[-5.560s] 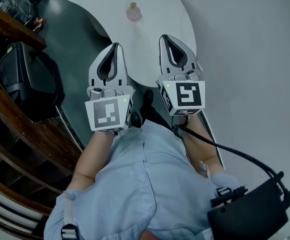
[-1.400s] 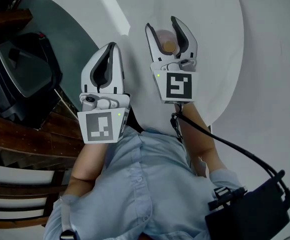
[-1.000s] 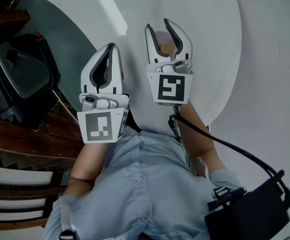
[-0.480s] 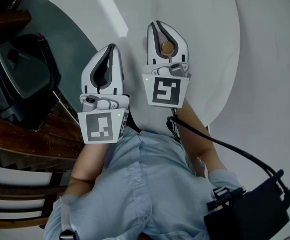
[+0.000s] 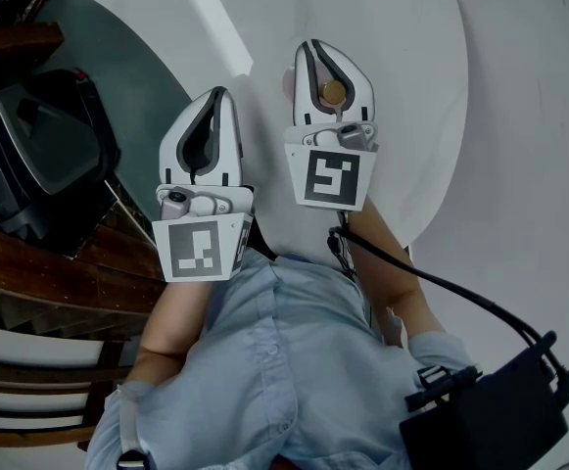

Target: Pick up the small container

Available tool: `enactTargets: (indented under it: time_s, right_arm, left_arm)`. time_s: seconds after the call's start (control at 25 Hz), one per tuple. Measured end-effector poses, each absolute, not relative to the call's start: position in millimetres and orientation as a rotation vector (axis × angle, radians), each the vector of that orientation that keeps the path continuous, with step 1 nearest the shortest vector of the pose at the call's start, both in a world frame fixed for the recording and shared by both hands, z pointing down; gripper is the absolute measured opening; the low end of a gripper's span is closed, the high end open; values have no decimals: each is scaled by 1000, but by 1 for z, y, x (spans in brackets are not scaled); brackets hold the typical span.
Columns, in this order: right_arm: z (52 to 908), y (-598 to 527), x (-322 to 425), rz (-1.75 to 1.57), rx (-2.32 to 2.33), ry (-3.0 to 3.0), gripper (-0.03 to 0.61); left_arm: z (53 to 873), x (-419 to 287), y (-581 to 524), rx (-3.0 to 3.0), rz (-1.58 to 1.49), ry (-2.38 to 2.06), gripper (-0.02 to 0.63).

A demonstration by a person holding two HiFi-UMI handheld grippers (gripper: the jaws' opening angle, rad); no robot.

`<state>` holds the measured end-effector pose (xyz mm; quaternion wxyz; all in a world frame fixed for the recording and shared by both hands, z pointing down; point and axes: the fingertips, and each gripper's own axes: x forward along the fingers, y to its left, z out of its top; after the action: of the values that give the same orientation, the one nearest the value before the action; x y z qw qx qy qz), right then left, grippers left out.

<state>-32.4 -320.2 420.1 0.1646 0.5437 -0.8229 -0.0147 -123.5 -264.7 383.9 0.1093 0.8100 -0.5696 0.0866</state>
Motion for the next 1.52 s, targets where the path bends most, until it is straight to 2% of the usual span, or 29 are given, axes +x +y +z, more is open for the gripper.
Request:
enactTargets:
  time_s: [0.32,0.64,1.08,1.52]
  right_arm:
    - [405,-321,-30,-28,1599,-2398,23]
    - [334,-305,-29,-27,1686,-2507,23]
    - [227,-232,-4,-178,1676,-2652,23]
    - [181,-171,35,-304,1686,-2730,23]
  left_arm:
    - [375,-123,-266,2395,235,-1705,-1]
    - [324,-122,-251,2452,158,-1767,-1]
    - [237,-108,-206,2558,1,-1887,-2]
    - [185,-73,-159,2658,-114,-1967,0]
